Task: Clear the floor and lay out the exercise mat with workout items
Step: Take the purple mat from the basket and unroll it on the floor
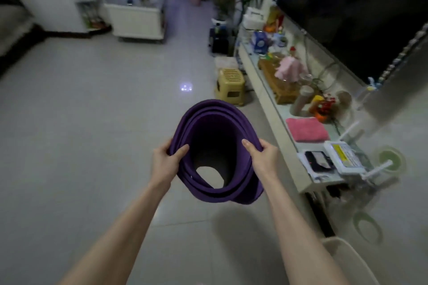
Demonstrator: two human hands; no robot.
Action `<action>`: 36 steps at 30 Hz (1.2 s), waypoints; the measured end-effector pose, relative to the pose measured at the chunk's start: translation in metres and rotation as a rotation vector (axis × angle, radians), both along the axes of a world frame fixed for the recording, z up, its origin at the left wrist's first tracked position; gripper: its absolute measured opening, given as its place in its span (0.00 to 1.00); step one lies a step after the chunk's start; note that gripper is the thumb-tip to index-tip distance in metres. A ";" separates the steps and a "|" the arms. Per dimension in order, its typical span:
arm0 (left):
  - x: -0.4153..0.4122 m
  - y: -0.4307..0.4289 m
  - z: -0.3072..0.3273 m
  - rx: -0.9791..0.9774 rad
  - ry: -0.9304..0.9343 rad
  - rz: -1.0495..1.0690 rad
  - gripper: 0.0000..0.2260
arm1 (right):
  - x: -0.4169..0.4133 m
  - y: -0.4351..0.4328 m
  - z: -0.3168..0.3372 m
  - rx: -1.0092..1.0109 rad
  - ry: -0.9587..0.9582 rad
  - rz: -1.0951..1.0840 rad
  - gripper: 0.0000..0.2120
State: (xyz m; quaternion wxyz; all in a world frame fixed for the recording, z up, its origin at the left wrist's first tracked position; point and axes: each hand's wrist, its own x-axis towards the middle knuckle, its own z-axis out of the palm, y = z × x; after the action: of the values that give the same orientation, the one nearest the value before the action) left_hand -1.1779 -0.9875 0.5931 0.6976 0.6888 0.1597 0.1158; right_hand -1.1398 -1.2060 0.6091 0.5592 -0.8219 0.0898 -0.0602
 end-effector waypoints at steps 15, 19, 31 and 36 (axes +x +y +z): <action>-0.007 0.300 -0.035 -0.009 0.065 0.403 0.12 | 0.077 0.331 -0.037 0.020 0.069 0.390 0.11; -0.003 0.408 -0.055 -0.024 0.115 0.449 0.14 | 0.090 0.447 -0.062 0.013 0.118 0.447 0.08; 0.076 0.636 -0.094 0.044 0.224 0.484 0.16 | 0.177 0.679 -0.113 0.017 0.184 0.483 0.06; 0.161 0.734 -0.113 0.076 0.293 0.402 0.16 | 0.246 0.770 -0.136 0.034 0.231 0.408 0.05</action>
State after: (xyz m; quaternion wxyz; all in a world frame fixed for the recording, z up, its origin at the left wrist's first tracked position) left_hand -1.0173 -0.2534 0.4799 0.6035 0.6785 0.3884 0.1570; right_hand -0.8939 -0.4361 0.4730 0.5594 -0.8150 -0.0140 0.1502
